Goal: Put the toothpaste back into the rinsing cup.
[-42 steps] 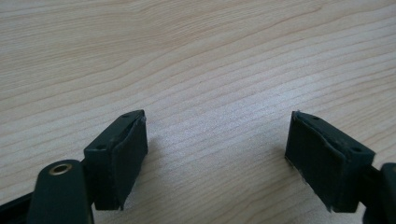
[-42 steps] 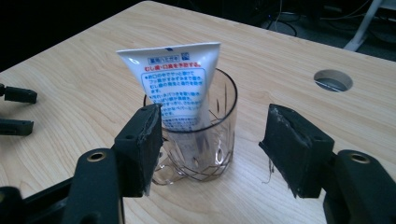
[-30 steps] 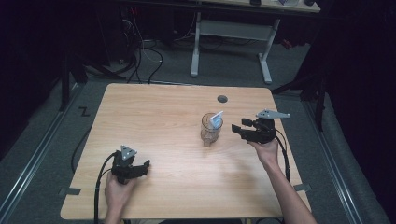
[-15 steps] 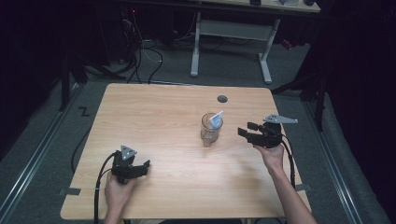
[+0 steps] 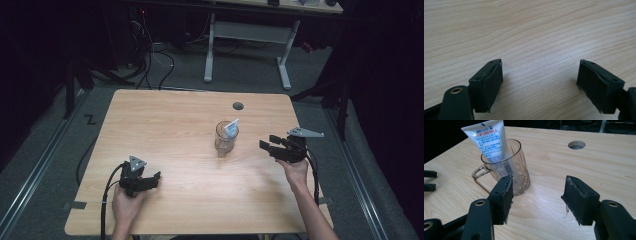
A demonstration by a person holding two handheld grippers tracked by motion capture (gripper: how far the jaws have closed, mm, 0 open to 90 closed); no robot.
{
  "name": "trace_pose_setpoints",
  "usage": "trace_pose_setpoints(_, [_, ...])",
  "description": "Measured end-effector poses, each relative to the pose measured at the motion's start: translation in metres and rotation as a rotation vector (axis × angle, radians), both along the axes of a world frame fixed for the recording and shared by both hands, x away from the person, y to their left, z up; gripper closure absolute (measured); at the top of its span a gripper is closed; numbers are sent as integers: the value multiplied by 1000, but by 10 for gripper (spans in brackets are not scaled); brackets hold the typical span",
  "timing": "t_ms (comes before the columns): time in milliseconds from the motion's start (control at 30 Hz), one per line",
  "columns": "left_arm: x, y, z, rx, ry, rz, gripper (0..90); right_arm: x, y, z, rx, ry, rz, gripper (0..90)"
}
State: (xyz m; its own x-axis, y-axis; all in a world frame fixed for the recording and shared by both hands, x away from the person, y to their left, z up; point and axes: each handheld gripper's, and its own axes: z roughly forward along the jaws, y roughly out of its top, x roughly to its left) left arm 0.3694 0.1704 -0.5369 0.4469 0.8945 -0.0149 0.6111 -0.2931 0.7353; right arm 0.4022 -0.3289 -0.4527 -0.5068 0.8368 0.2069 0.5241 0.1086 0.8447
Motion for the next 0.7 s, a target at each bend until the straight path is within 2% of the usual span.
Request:
trace_pose_setpoints(133, [0, 0, 0, 0, 0, 0, 209, -2, -3, -4, 4, 13, -10, 412])
trace_pose_setpoints(300, [0, 0, 0, 0, 0, 0, 209, -3, -5, -13, -19, 25, -17, 432])
trace_pose_setpoints(433, [0, 0, 0, 0, 0, 0, 209, -5, -8, -25, -29, 49, -43, 439])
trace_pose_setpoints(700, [0, 0, 0, 0, 0, 1, 209, -7, -13, -38, -49, 88, -75, 447])
